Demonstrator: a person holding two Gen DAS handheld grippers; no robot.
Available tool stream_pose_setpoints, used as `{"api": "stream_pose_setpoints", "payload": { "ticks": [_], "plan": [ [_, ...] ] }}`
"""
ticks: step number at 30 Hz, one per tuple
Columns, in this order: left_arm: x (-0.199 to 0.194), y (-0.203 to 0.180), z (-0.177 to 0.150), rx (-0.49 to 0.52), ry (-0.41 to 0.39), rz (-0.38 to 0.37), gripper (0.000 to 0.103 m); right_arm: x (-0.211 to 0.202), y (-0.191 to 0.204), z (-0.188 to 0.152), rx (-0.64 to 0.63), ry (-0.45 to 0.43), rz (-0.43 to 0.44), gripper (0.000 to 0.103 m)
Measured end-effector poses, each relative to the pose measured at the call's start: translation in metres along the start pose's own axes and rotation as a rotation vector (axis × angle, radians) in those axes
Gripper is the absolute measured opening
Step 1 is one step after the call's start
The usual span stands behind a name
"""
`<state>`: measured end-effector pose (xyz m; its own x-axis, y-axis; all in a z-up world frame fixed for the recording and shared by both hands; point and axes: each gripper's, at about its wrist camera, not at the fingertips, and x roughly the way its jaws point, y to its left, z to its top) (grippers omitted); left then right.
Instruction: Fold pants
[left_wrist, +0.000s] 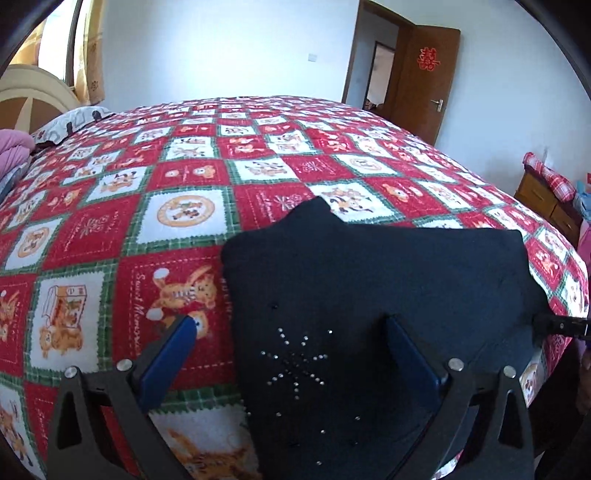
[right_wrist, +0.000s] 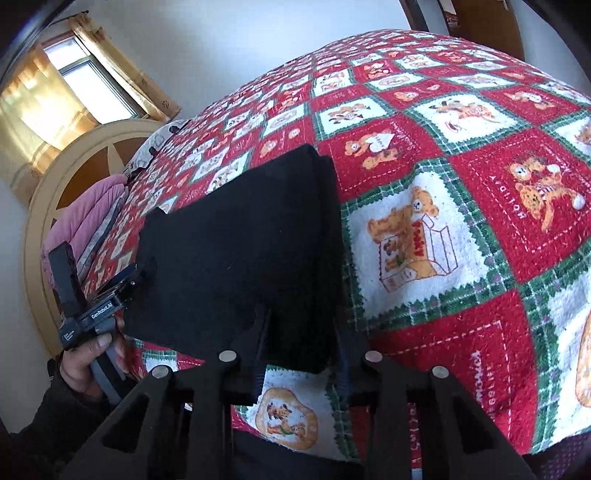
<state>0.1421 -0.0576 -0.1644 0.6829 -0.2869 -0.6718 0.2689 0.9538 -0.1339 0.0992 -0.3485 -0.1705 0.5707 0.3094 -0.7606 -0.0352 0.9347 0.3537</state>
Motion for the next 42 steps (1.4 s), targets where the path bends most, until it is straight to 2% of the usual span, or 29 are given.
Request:
{"api": "stream_pose_setpoints", "payload": {
  "ticks": [6, 10, 12, 16, 19, 22, 26, 33, 35, 37, 39, 41, 42],
  "plan": [
    [-0.009, 0.007, 0.000, -0.008, -0.010, 0.003, 0.103, -0.003, -0.007, 0.000, -0.012, 0.002, 0.019, 0.033],
    [-0.004, 0.012, 0.003, -0.021, 0.000, -0.031, 0.103, -0.021, -0.002, 0.007, -0.004, -0.102, 0.039, 0.038],
    [0.001, 0.014, 0.004, -0.041, 0.000, -0.052, 0.103, -0.023, -0.002, 0.014, 0.000, -0.123, 0.036, 0.054],
    [0.008, 0.007, 0.006, 0.002, 0.000, -0.035, 0.103, -0.006, -0.016, 0.028, 0.055, -0.107, 0.025, 0.054],
    [0.011, 0.007, 0.008, -0.006, 0.011, -0.025, 0.103, 0.004, -0.026, 0.039, 0.107, -0.107, 0.070, 0.054],
    [0.011, 0.006, 0.009, -0.012, 0.027, -0.015, 0.103, 0.014, -0.022, 0.048, 0.109, -0.109, 0.105, 0.054],
    [0.012, 0.008, 0.008, -0.002, 0.031, -0.030, 0.103, 0.016, -0.013, 0.044, 0.063, -0.095, 0.122, 0.054],
    [0.010, 0.003, 0.006, -0.005, 0.010, -0.013, 0.103, 0.025, -0.020, 0.044, 0.078, -0.092, 0.108, 0.046],
    [0.008, 0.000, 0.005, 0.002, 0.003, -0.012, 0.103, 0.022, -0.014, 0.041, 0.052, -0.104, 0.106, 0.037],
    [0.006, -0.002, 0.002, 0.006, -0.011, -0.018, 0.102, 0.019, -0.010, 0.040, 0.040, -0.116, 0.133, 0.035],
    [0.007, -0.002, 0.000, 0.003, -0.023, -0.026, 0.102, 0.021, -0.013, 0.040, 0.043, -0.108, 0.122, 0.035],
    [0.008, 0.000, 0.001, 0.001, -0.022, -0.042, 0.102, 0.026, -0.023, 0.041, 0.088, -0.098, 0.152, 0.035],
    [0.008, 0.001, 0.002, 0.001, -0.020, -0.049, 0.096, 0.027, -0.026, 0.041, 0.099, -0.094, 0.161, 0.035]
  ]
}}
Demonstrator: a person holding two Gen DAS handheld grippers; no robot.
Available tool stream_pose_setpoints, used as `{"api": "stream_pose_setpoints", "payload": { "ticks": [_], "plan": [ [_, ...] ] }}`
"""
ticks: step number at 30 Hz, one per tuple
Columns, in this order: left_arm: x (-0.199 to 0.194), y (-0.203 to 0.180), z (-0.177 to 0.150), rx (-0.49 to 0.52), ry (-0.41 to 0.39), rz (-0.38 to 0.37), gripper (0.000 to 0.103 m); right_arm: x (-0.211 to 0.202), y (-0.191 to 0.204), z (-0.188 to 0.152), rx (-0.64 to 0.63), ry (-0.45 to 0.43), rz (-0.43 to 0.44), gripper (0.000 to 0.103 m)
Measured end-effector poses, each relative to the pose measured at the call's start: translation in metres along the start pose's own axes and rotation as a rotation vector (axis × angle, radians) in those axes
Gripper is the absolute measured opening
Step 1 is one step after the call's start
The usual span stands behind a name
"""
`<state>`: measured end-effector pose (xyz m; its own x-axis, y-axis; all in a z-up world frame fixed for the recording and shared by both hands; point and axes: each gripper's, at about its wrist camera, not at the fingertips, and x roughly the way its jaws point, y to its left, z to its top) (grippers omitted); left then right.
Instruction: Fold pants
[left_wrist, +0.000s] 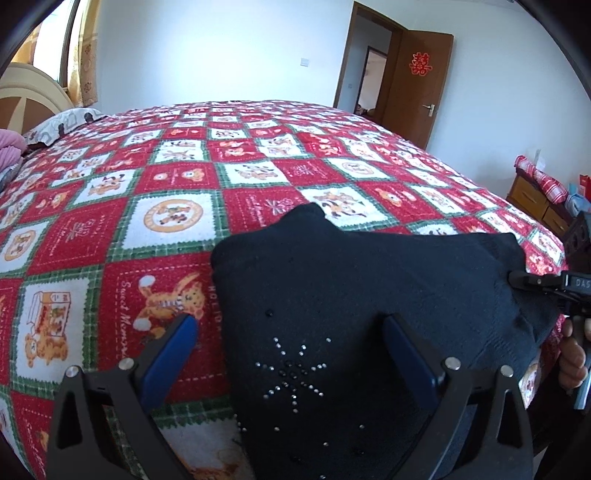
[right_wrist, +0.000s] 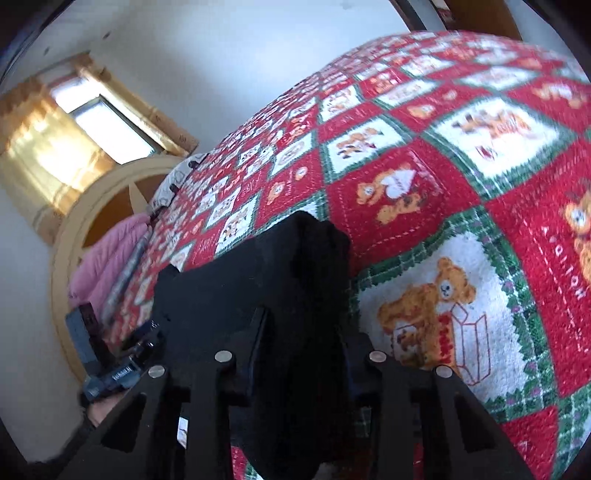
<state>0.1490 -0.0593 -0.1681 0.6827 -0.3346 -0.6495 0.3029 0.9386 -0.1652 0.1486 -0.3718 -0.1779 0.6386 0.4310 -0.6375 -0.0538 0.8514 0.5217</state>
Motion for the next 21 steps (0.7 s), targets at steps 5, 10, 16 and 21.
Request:
{"api": "stream_pose_setpoints", "payload": {
  "ticks": [5, 10, 16, 21],
  "plan": [
    [-0.008, -0.005, 0.002, -0.001, 0.004, -0.073, 0.054, -0.005, 0.015, -0.003, -0.058, -0.027, -0.017, 0.030],
    [-0.011, 0.007, 0.002, -0.080, 0.003, -0.126, 0.029, -0.015, 0.023, -0.009, -0.089, -0.051, 0.028, 0.028],
    [-0.023, 0.018, 0.002, -0.137, 0.000, -0.193, 0.021, -0.026, 0.045, -0.011, -0.143, -0.094, 0.033, 0.026],
    [-0.042, 0.034, 0.011, -0.166, -0.039, -0.197, 0.020, -0.030, 0.080, 0.000, -0.217, -0.114, 0.066, 0.025]
  ]
}}
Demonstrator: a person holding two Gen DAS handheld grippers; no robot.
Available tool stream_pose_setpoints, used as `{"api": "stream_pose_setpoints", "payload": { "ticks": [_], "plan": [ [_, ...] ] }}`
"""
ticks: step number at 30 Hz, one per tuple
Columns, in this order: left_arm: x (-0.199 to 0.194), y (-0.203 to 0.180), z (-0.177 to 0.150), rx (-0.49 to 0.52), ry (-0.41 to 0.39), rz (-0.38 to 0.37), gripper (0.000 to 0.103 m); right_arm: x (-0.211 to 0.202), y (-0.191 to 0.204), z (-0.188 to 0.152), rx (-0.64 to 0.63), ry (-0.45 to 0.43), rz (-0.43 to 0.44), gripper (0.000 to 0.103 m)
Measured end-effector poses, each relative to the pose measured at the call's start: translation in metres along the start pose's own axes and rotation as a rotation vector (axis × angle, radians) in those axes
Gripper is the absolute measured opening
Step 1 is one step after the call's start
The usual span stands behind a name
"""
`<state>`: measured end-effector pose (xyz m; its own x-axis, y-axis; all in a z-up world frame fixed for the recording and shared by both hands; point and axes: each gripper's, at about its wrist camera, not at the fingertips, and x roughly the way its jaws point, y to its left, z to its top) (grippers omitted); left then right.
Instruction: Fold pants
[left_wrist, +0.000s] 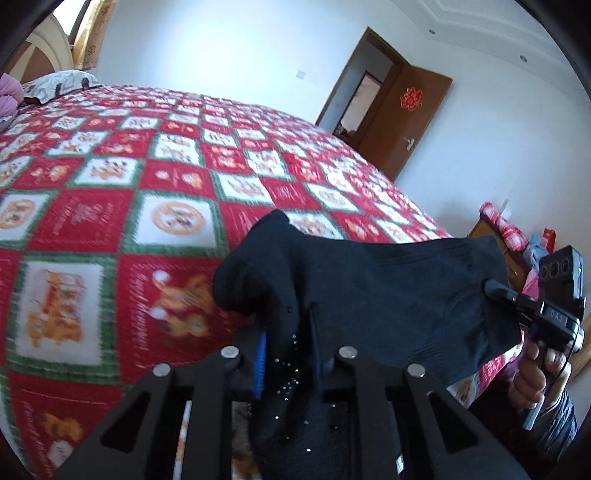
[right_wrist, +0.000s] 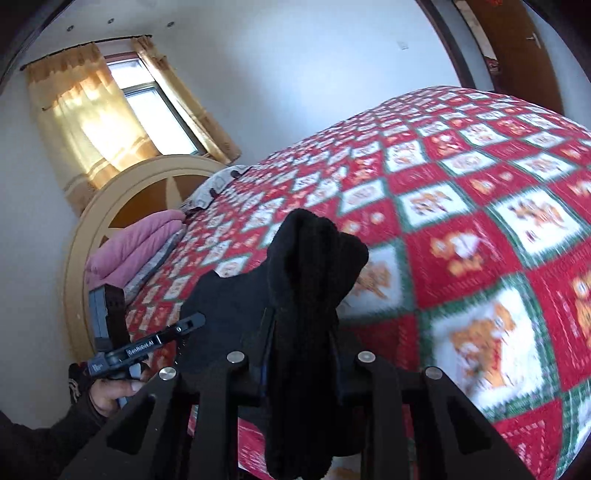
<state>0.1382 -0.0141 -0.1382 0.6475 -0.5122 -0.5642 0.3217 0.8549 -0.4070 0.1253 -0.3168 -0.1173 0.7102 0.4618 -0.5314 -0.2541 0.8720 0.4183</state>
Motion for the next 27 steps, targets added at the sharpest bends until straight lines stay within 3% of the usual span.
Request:
{"api": "stream_pose_setpoints", "payload": {
  "ticks": [5, 13, 19, 27],
  "plan": [
    [-0.030, 0.031, 0.021, -0.032, -0.072, 0.051, 0.020, 0.038, 0.028, 0.036, -0.056, 0.036, 0.057, 0.025],
    [-0.077, 0.103, 0.051, -0.068, -0.164, 0.252, 0.020, 0.152, 0.094, 0.092, -0.145, 0.154, 0.169, 0.025],
    [-0.092, 0.153, 0.061, -0.110, -0.195, 0.374, 0.020, 0.235, 0.156, 0.100, -0.204, 0.226, 0.210, 0.025],
    [-0.090, 0.193, 0.049, -0.152, -0.167, 0.406, 0.020, 0.305, 0.181, 0.099, -0.230, 0.298, 0.192, 0.025]
  ]
}}
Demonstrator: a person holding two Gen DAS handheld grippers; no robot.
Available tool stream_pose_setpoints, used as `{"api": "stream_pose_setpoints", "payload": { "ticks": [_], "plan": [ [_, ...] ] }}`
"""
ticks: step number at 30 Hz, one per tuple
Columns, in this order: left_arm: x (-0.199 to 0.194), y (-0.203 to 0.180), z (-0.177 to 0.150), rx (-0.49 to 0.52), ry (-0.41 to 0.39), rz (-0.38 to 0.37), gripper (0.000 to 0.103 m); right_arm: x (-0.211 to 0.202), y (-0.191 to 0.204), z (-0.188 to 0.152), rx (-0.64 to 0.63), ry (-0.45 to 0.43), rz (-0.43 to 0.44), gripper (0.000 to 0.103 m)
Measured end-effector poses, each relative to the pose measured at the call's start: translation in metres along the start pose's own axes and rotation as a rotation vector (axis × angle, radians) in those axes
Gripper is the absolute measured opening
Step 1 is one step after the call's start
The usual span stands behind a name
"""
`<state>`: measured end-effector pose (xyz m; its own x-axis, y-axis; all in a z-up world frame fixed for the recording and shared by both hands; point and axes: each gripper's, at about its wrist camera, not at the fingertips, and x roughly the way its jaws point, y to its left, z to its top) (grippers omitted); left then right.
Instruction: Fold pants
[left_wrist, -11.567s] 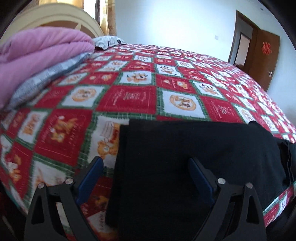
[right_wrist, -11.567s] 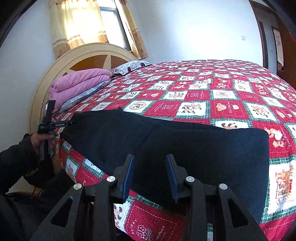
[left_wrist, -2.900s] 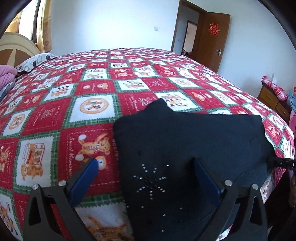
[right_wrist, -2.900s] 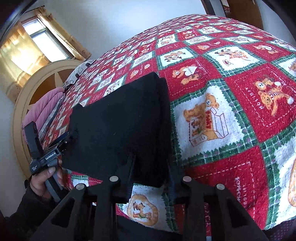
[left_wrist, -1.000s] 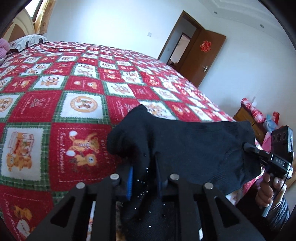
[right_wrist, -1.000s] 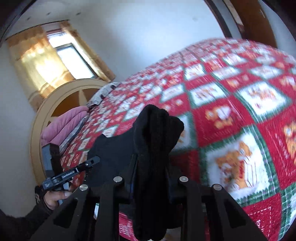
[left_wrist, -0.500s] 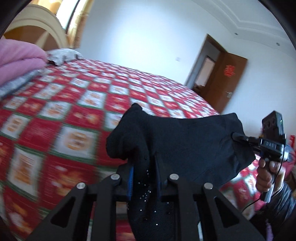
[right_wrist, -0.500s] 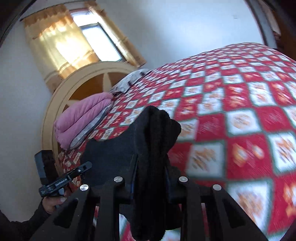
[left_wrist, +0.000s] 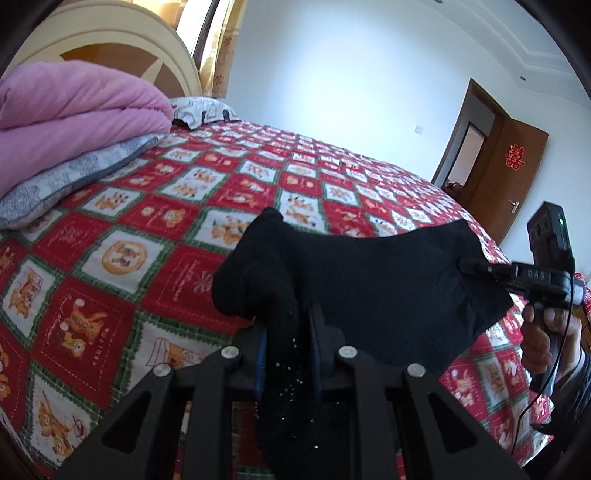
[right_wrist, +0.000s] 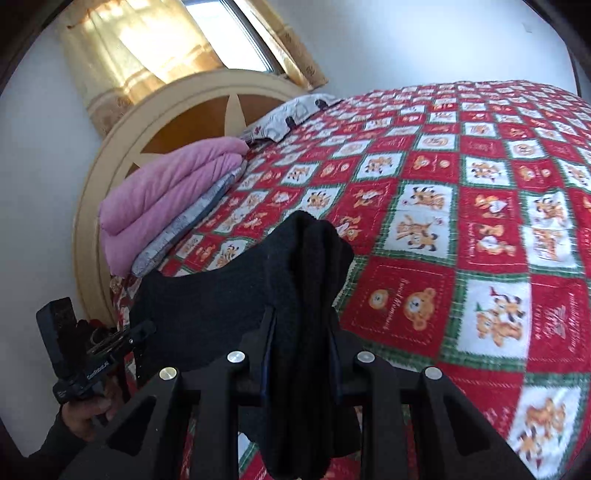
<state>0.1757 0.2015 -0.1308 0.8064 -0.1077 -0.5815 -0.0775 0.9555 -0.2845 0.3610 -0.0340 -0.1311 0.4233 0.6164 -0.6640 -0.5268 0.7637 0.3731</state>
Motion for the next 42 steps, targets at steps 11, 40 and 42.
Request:
{"api": "stream_pose_setpoints", "payload": {
  "ticks": [11, 40, 42],
  "plan": [
    [0.013, 0.007, -0.012, 0.030, 0.026, 0.025, 0.023, 0.032, -0.022, -0.002, 0.055, 0.078, -0.035, 0.025],
    [0.026, 0.024, -0.020, 0.031, 0.074, 0.137, 0.090, 0.046, -0.052, -0.014, 0.132, 0.102, -0.123, 0.057],
    [0.026, 0.026, -0.021, 0.028, 0.078, 0.151, 0.093, 0.046, -0.050, -0.013, 0.116, 0.097, -0.157, 0.067]
  ]
}}
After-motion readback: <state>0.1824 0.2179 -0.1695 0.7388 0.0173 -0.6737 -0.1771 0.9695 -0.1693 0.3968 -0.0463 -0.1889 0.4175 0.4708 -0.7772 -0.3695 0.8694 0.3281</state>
